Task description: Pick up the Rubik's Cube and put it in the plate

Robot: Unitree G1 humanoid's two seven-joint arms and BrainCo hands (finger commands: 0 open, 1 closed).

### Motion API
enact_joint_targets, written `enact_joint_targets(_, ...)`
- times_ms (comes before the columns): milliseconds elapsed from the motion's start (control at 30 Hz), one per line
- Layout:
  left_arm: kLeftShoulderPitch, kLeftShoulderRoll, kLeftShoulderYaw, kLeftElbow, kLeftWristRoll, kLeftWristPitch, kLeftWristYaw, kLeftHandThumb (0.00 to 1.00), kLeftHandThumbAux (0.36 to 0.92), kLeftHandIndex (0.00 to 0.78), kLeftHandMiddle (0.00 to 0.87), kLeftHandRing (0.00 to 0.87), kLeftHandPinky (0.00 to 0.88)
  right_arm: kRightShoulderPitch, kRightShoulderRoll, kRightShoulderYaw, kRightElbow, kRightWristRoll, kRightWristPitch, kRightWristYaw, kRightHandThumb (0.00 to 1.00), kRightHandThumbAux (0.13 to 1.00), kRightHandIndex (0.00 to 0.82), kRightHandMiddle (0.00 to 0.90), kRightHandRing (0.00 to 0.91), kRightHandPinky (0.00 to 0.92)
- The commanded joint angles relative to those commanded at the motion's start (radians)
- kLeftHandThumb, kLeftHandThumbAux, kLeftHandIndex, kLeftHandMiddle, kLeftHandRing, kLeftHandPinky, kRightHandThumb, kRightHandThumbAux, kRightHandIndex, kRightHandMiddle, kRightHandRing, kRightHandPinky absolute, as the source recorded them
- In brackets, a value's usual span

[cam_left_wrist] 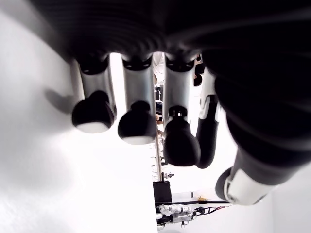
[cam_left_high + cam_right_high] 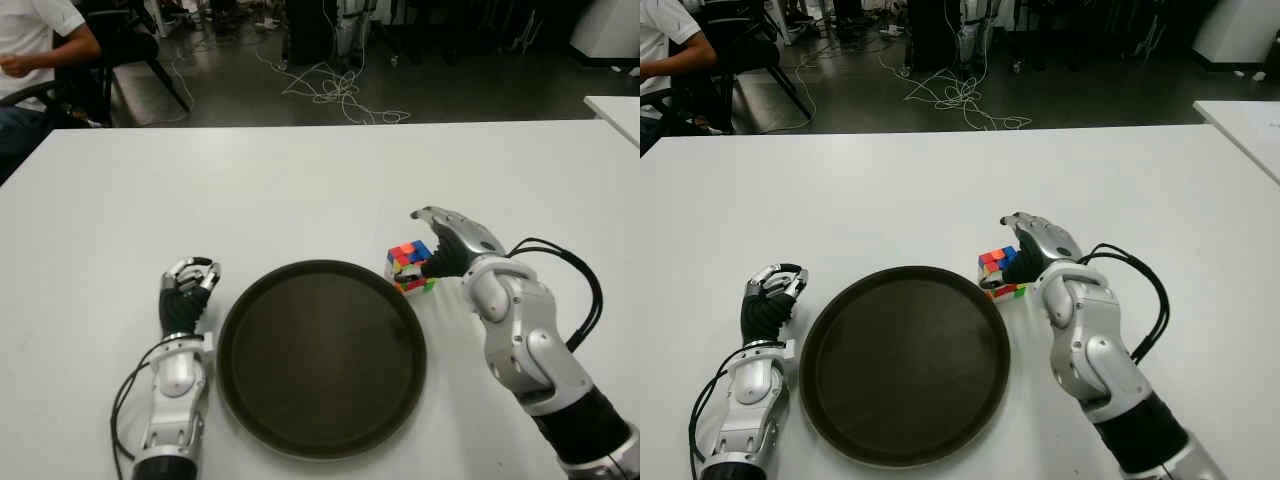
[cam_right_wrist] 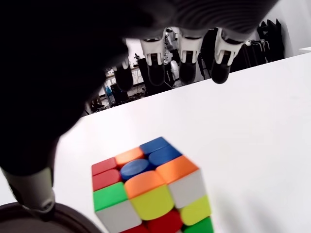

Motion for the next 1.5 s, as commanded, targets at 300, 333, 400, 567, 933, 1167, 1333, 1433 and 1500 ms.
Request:
enact_joint_targets(300, 0.002, -0.002, 0.001, -0.002, -0.002, 0.004, 0.004, 0.716, 0.7, 0.445, 0.811, 0.839, 0.842, -0.006, 0.012, 0.003, 0.022, -0.006, -0.013, -0.013, 0.0, 0.684, 0.0, 0.0, 0.0, 0.0)
enact_joint_targets(333, 0.002, -0.003, 0.001, -0.002, -0.001, 0.002, 0.006, 0.716, 0.7, 0.445, 0.811, 0.839, 0.841, -0.007, 0.014, 0.002, 0.028, -0.005, -0.017, -0.019, 0.0, 0.684, 0.0, 0.0, 0.0, 0.0)
enact_joint_targets(400, 0.002, -0.004, 0.002, -0.002, 0.0, -0.001, 0.008, 0.716, 0.7, 0.445, 0.809, 0.837, 0.839, -0.009, 0.018, 0.001, 0.043, -0.002, -0.025, -0.029, 0.0, 0.683, 0.0, 0.0, 0.0, 0.0)
enact_joint_targets(567, 0.003, -0.004, 0.001, -0.002, 0.002, -0.003, 0.011, 0.715, 0.701, 0.445, 0.806, 0.834, 0.836, -0.014, 0.027, -0.005, 0.075, 0.006, -0.039, -0.046, 0.0, 0.679, 0.0, 0.0, 0.0, 0.0)
enact_joint_targets(933, -0.001, -0.004, 0.003, 0.004, 0.001, -0.008, 0.01, 0.716, 0.701, 0.445, 0.804, 0.834, 0.835, -0.029, 0.049, -0.013, 0.132, 0.016, -0.041, -0.057, 0.0, 0.676, 0.0, 0.0, 0.0, 0.0)
enact_joint_targets(1167, 0.002, -0.008, 0.002, -0.004, 0.005, -0.005, 0.015, 0.716, 0.7, 0.445, 0.803, 0.834, 0.836, -0.043, 0.052, -0.007, 0.151, 0.006, -0.028, -0.049, 0.0, 0.671, 0.0, 0.0, 0.0, 0.0)
enact_joint_targets(1333, 0.005, -0.012, 0.003, -0.01, 0.005, 0.002, 0.019, 0.717, 0.7, 0.446, 0.802, 0.831, 0.835, -0.074, 0.054, -0.001, 0.235, 0.019, -0.048, -0.062, 0.0, 0.678, 0.0, 0.0, 0.0, 0.0)
enact_joint_targets(1433, 0.003, -0.012, 0.004, -0.01, 0.002, 0.004, 0.02, 0.717, 0.7, 0.446, 0.801, 0.829, 0.835, -0.085, 0.065, -0.001, 0.318, 0.033, -0.081, -0.108, 0.0, 0.687, 0.0, 0.0, 0.0, 0.0)
enact_joint_targets(1500, 0.003, -0.012, 0.005, -0.009, 0.003, 0.0, 0.019, 0.717, 0.7, 0.446, 0.802, 0.829, 0.835, -0.084, 0.066, 0.001, 0.314, 0.031, -0.08, -0.111, 0.0, 0.695, 0.0, 0.0, 0.0, 0.0)
